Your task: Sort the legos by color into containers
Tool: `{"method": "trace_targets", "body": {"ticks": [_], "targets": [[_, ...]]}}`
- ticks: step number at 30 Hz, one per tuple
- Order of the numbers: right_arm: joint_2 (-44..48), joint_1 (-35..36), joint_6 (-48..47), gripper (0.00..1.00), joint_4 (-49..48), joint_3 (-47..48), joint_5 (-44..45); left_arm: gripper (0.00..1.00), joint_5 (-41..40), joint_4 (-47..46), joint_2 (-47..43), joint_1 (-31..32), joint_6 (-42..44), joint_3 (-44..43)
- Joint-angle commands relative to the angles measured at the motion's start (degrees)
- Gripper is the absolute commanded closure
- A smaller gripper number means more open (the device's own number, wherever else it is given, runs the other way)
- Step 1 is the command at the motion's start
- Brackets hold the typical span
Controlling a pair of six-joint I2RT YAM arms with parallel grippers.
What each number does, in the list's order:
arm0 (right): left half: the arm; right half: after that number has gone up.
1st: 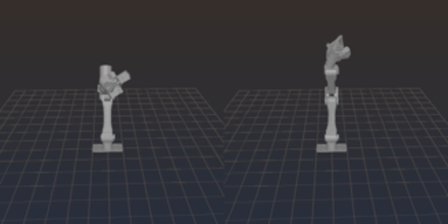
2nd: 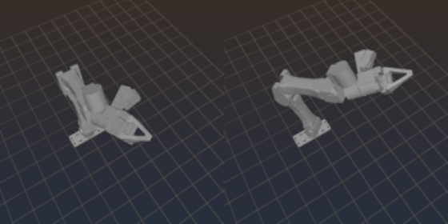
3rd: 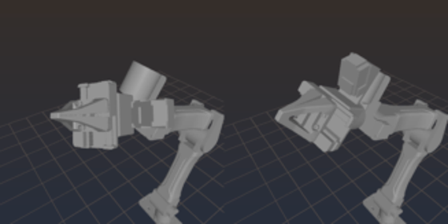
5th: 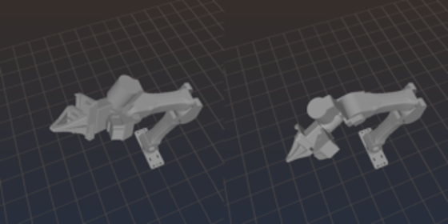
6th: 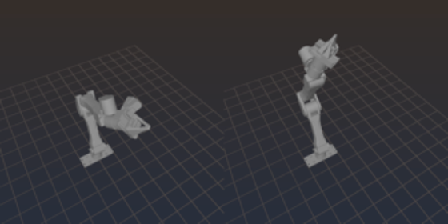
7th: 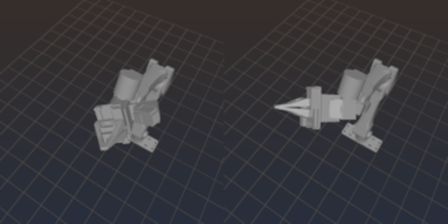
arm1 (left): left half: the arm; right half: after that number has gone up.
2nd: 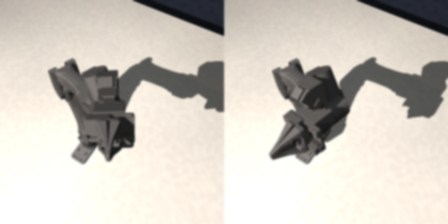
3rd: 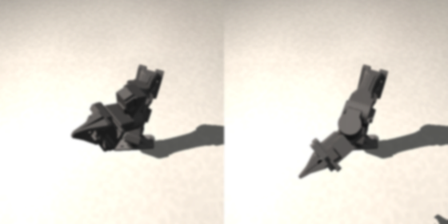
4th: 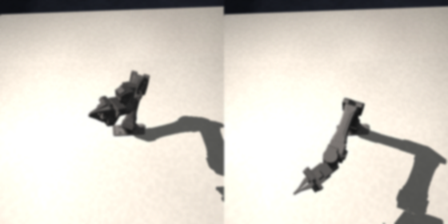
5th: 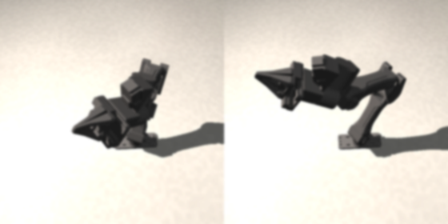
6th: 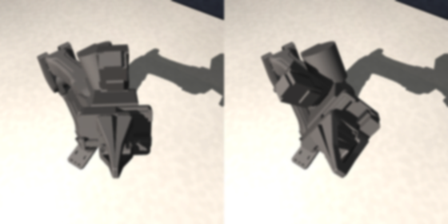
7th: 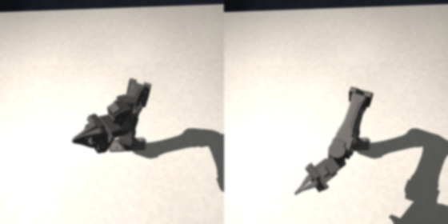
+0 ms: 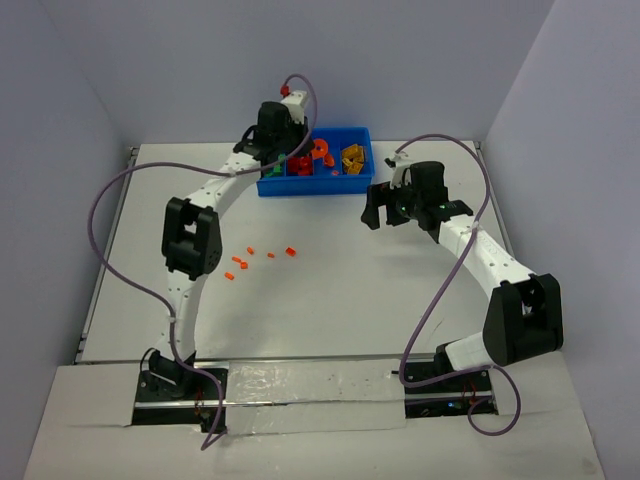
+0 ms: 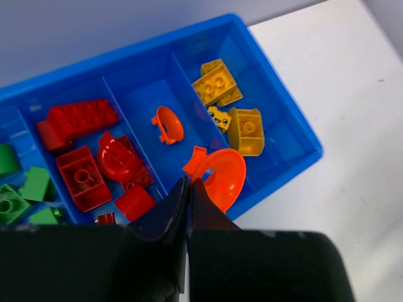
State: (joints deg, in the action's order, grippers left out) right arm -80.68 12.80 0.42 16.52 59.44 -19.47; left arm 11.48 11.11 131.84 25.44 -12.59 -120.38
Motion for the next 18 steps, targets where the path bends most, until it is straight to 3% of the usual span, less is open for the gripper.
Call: {"method": "trace_targets", "body": {"ticks": [1,18], "targets": [[2.02,-0.66,0.82,0.04,-2.1,-0.47,0.83,1.0,-7.88,-7.07,1.77,1.55,-0.25,-2.74],[0.26,-0.76,0.98,0.03,-1.84,0.41,-0.64,0.75,-10.11,-12.57,10.67,2.43,3.6,-8.0]]}}
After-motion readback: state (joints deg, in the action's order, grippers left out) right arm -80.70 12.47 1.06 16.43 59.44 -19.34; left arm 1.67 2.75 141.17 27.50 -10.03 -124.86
